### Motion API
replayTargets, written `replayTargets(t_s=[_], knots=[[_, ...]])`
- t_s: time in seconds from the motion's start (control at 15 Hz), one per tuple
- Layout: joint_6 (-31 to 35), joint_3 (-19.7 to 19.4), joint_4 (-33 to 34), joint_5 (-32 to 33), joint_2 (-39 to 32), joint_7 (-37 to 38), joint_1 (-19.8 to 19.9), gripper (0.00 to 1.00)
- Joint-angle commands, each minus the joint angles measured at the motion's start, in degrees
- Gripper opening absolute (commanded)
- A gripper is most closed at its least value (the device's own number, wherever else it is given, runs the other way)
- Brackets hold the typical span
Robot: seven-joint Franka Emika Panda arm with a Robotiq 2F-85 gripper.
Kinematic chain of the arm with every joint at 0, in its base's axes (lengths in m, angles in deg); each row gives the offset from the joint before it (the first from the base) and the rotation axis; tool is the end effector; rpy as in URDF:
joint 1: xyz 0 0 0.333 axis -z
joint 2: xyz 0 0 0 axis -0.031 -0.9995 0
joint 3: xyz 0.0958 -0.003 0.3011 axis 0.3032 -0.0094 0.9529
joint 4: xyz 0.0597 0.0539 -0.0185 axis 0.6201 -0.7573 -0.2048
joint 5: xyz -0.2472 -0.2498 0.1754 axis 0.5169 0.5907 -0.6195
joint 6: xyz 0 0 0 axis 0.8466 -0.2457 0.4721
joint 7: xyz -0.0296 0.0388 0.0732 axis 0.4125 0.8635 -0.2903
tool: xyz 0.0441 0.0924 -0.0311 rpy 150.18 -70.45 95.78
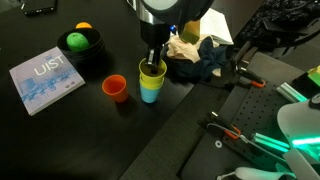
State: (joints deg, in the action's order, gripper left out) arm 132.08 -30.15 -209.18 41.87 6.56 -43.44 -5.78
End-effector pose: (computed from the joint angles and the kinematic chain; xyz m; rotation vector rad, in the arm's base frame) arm 0.4440 0.1262 0.2049 -2.9246 -0.7987 -0.0438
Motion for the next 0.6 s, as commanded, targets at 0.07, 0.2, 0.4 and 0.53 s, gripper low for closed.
replayTargets(t_s=[0.07,0.2,0.4,0.53], knots=[[2.56,0.82,-0.65,0.34,-1.03,-0.15,0.29,0.01],[2.63,0.94,-0.54,0.28,-0.84,-0.17,0.28,0.01],[2.84,1.06,-0.55,0.6,-0.16,-0.07,0.14,0.01],[3.05,1.16,-0.58,0.96,0.3,0.21,0.0,0.01]])
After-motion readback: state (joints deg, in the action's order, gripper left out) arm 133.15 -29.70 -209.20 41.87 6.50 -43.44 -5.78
